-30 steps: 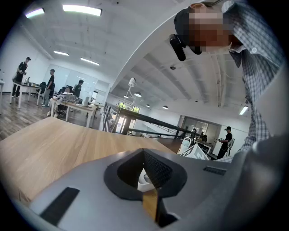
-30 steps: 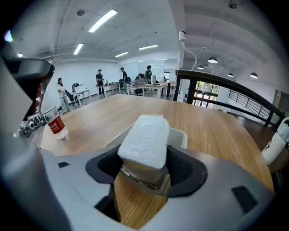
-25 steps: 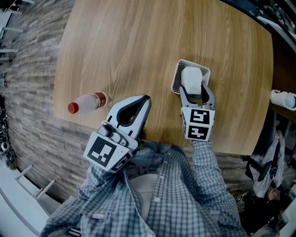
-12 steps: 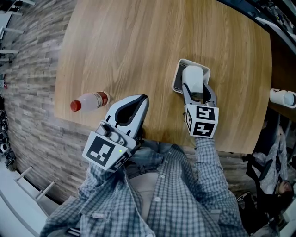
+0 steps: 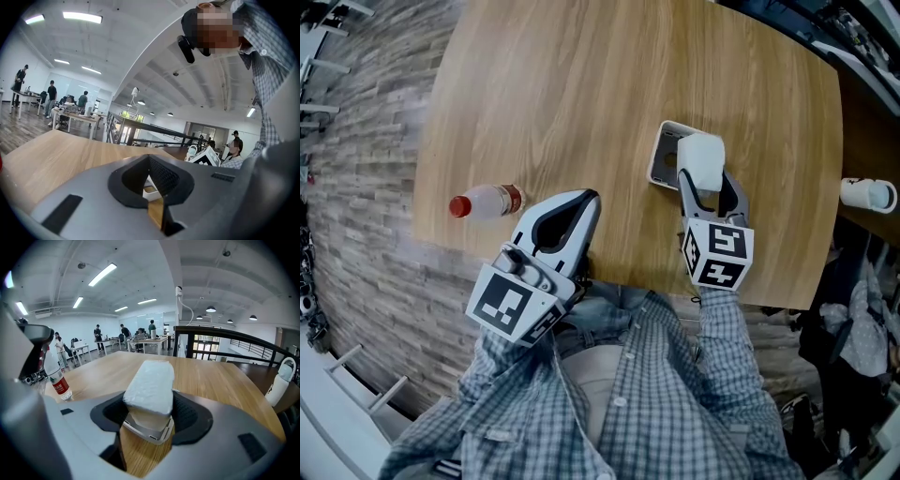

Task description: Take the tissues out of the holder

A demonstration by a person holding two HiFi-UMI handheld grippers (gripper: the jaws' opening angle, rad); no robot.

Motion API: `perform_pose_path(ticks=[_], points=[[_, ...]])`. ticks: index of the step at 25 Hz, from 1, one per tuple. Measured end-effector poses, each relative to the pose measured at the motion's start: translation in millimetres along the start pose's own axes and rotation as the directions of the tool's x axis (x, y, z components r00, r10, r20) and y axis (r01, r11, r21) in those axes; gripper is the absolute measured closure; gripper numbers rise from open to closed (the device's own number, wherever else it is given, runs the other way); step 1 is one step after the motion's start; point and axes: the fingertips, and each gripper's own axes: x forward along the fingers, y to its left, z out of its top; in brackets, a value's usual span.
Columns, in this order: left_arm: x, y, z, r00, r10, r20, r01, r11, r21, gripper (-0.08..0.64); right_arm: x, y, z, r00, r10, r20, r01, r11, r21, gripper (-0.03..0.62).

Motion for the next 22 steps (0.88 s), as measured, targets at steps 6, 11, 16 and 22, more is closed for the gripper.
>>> perform_pose_path(ticks=[6,11,16,22], points=[[-5.1,-7.9,10.3,1.0,-0.016,0.027,0.016,1.0,0.025,0.554,-26.4,4.4,17.9,0.998,0.026,0.062,-0.022,0.998,-0.056,0.319],[-7.2,-11.3,21.1,0.998,-0.025,0.049,0.023,0.999,0.044,0.553,-51.7,2.7,33.9,0.994,0.043,0.097,-0.039,0.998,-0.04,0.319],[-7.1,-12.3,29.3,0.997,-0.029,0.072,0.025,0.998,0.06,0.554,-72.3,-2.6,51.9,0.989,0.046,0.139,-0.041,0.998,-0.041,0.319],[-3.2,-9.3,41.8,0.994,-0.042,0.1,0.033,0.996,0.087,0.554,-87.6,-2.3,68.8,0.981,0.052,0.187,-0.044,0.998,-0.047,0.319]])
